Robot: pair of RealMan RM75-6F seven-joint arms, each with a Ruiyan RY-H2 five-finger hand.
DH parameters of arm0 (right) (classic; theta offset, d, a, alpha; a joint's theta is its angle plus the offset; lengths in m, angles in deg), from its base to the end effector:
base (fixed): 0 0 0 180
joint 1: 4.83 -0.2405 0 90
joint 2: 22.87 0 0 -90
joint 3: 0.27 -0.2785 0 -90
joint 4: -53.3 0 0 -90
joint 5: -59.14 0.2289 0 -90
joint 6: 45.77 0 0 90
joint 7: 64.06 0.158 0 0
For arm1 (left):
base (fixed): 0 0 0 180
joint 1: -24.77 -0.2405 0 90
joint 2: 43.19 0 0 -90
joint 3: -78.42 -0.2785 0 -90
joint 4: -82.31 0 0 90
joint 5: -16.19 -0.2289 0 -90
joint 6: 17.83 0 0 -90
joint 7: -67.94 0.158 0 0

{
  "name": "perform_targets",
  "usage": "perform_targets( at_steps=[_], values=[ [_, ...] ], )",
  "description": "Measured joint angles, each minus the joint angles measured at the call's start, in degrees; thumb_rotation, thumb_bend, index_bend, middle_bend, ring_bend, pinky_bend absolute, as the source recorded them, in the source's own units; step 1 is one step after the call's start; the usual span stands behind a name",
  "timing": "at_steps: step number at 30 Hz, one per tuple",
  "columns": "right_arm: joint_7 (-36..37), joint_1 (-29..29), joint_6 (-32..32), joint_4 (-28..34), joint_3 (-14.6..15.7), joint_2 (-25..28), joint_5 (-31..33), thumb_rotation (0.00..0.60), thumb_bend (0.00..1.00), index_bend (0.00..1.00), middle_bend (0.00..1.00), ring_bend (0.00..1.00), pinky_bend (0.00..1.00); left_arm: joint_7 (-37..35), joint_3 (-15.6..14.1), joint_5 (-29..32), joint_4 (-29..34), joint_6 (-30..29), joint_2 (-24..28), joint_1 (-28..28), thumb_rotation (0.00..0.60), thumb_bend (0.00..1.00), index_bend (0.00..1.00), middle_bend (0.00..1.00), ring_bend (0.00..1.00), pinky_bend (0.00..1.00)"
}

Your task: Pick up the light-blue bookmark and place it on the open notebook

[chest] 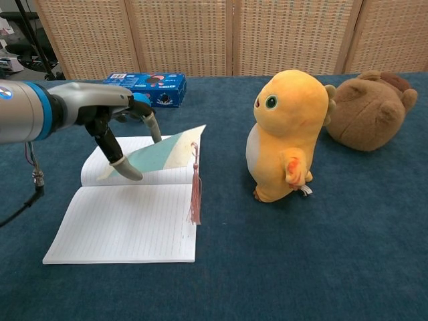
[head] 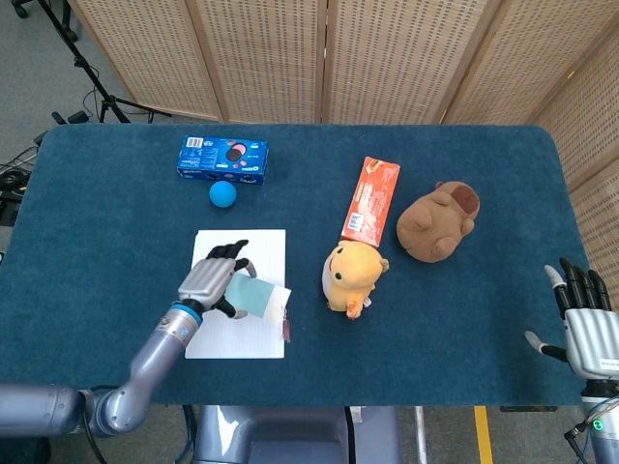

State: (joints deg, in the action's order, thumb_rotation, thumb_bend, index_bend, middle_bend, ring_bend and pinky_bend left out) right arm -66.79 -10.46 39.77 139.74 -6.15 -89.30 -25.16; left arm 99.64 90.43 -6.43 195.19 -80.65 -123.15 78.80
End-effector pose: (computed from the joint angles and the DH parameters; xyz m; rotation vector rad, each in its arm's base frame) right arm -0.3527 -0.2161 0.1602 1.3543 -0.7813 0.8595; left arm -0.0962 0.3387 -0.0152 -1.7517 -1.4073 -0.7602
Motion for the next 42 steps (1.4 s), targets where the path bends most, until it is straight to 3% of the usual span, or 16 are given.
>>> perform_targets(
  at_steps=[5, 12, 16, 20, 25, 27, 36, 38, 42],
  values=[
    [-0.1, 0.0, 0.0, 0.0, 0.1, 0.0, -0.3, 0.6, 0.0, 0.0, 0.0, 0.0, 0.0, 5.8, 0.0, 7.3, 2.1, -7.3, -3.6, 3.1, 0.6, 0.14, 0.6, 0.0, 0.0, 0.0],
    [0.2, 0.2, 0.5, 0.2, 0.3, 0.2, -0.7, 0.6, 0.0, 0.0, 0.0, 0.0, 0.0, 10.5, 0.0, 12.4, 2.3, -17.3, -8.4, 4.7, 0.6, 0.14, 0.6, 0.0, 0.0, 0.0],
    [0.3, 0.1, 0.3, 0.2, 0.3, 0.2, -0.6, 0.6, 0.0, 0.0, 0.0, 0.0, 0.0, 12.2, 0.5, 14.0, 1.0, -19.5, -10.4, 4.7, 0.6, 0.14, 0.6, 0.0, 0.0, 0.0],
    [0.3, 0.1, 0.3, 0.2, 0.3, 0.2, -0.7, 0.6, 0.0, 0.0, 0.0, 0.0, 0.0, 12.7, 0.9, 14.6, -0.1, -19.4, -10.9, 4.1, 0.6, 0.14, 0.55, 0.0, 0.0, 0.0],
    [0.3, 0.1, 0.2, 0.2, 0.3, 0.2, -0.5, 0.6, 0.0, 0.0, 0.0, 0.0, 0.0, 12.2, 1.4, 14.9, -0.5, -16.8, -10.6, 3.4, 0.6, 0.11, 0.08, 0.0, 0.0, 0.0],
    [0.3, 0.1, 0.2, 0.2, 0.2, 0.2, -0.5, 0.6, 0.0, 0.0, 0.0, 0.0, 0.0, 11.7, 1.6, 14.8, -0.8, -15.4, -10.3, 2.9, 0.6, 0.09, 0.01, 0.0, 0.0, 0.0],
    [0.1, 0.1, 0.1, 0.2, 0.3, 0.2, -0.5, 0.6, 0.0, 0.0, 0.0, 0.0, 0.0, 8.7, 1.3, 10.8, 0.9, -9.7, -5.3, 0.2, 0.6, 0.09, 0.0, 0.0, 0.0, 0.0],
    [0.0, 0.1, 0.1, 0.3, 0.3, 0.2, -0.6, 0.6, 0.0, 0.0, 0.0, 0.0, 0.0, 7.7, 1.3, 9.8, 1.4, -8.5, -4.0, -0.4, 0.6, 0.14, 0.0, 0.0, 0.0, 0.0],
    [0.0, 0.2, 0.3, 0.3, 0.3, 0.2, -0.6, 0.6, 0.0, 0.0, 0.0, 0.0, 0.0, 4.5, 1.0, 4.7, 1.7, -5.0, -1.8, -2.1, 0.6, 0.33, 0.0, 0.0, 0.0, 0.0]
  ],
)
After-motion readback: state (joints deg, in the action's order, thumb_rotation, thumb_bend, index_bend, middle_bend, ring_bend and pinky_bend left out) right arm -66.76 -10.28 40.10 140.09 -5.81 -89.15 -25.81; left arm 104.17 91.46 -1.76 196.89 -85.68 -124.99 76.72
